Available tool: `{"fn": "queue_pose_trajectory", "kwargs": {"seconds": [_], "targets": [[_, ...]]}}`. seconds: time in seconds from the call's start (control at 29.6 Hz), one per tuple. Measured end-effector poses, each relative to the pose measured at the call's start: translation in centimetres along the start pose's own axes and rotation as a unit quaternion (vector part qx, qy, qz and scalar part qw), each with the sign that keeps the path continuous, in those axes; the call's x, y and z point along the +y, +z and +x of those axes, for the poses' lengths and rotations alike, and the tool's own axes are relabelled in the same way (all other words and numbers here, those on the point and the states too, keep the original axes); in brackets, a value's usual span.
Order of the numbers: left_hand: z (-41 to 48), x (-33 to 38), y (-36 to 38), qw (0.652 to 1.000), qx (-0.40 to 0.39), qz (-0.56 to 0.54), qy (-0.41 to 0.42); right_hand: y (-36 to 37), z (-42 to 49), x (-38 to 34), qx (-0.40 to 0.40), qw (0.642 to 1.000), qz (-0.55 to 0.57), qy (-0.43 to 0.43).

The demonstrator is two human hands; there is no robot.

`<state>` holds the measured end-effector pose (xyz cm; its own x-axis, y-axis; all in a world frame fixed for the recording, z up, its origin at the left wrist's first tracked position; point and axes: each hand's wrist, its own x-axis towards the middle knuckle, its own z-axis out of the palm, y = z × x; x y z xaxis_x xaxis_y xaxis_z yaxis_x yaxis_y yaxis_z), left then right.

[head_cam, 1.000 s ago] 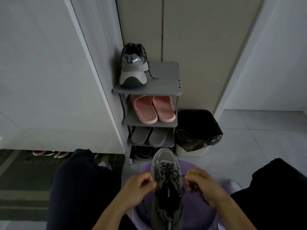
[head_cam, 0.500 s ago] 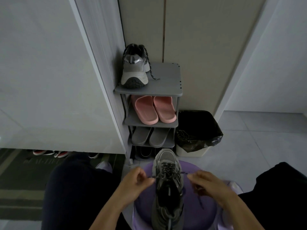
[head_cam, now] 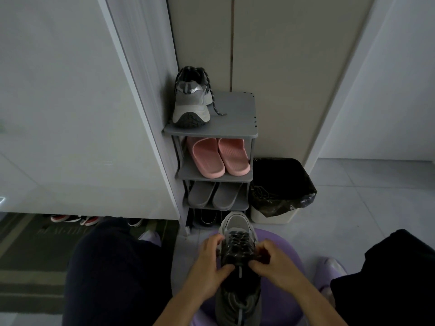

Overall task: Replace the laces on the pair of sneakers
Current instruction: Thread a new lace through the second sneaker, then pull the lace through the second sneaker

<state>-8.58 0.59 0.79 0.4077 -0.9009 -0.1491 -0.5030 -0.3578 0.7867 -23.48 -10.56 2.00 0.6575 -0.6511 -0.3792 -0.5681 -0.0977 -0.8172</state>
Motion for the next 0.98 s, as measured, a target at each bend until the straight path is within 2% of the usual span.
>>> {"fn": "queue_pose_trajectory", "kwargs": {"seconds": [0.1, 0.17, 0.2, 0.34, 0.41, 0.47, 0.54, 0.64, 0.74, 0.81, 0.88, 0.98], "targets": [[0.4, 1.4, 0.4, 0.980, -0.035, 0.190, 0.046, 0.2, 0.3, 0.0, -0.006, 1.000, 0.013, -0.008], [0.7, 2.6, 0.7, 0.955, -0.002, 0.284, 0.089, 0.2, 0.4, 0.1, -0.011, 1.000, 0.018, -0.005], [0.9, 3.1, 0.9, 0.950, 0.026, 0.291, 0.110, 0.2, 0.3, 0.2, -0.011, 1.000, 0.024, -0.004], [0.9, 3.4, 0.8, 0.973, 0.052, 0.187, 0.122, 0.1, -0.2, 0.6, -0.011, 1.000, -0.005, -0.027], [0.4, 3.1, 0.5, 0.967, 0.058, 0.202, 0.142, 1.0, -0.5, 0.1, -0.002, 0.999, -0.020, -0.046], [0.1, 2.5, 0.7, 0.961, 0.067, 0.211, 0.166, 2.5, -0.7, -0.1, 0.053, 0.993, -0.077, -0.075], [-0.5, 2.3, 1.2, 0.971, 0.062, 0.169, 0.156, 3.7, -0.8, -0.1, 0.105, 0.985, -0.102, -0.086], [-1.3, 2.9, 1.2, 0.996, 0.051, 0.025, 0.065, 4.1, -1.0, 0.0, 0.136, 0.987, -0.056, -0.072], [-1.7, 2.6, 2.0, 0.997, 0.047, -0.051, 0.047, 3.9, -1.5, -0.3, 0.146, 0.986, -0.024, -0.073], [-1.9, 3.5, 1.9, 0.988, 0.085, -0.101, 0.077, 3.4, -1.9, -0.9, 0.167, 0.981, 0.017, -0.099], [-1.9, 3.2, 2.0, 0.984, 0.118, -0.099, 0.089, 2.8, -2.0, -1.5, 0.182, 0.973, 0.028, -0.139], [-2.1, 4.4, 1.5, 0.979, 0.118, -0.109, 0.123, 1.8, -2.7, -2.8, 0.177, 0.966, 0.066, -0.178]]}}
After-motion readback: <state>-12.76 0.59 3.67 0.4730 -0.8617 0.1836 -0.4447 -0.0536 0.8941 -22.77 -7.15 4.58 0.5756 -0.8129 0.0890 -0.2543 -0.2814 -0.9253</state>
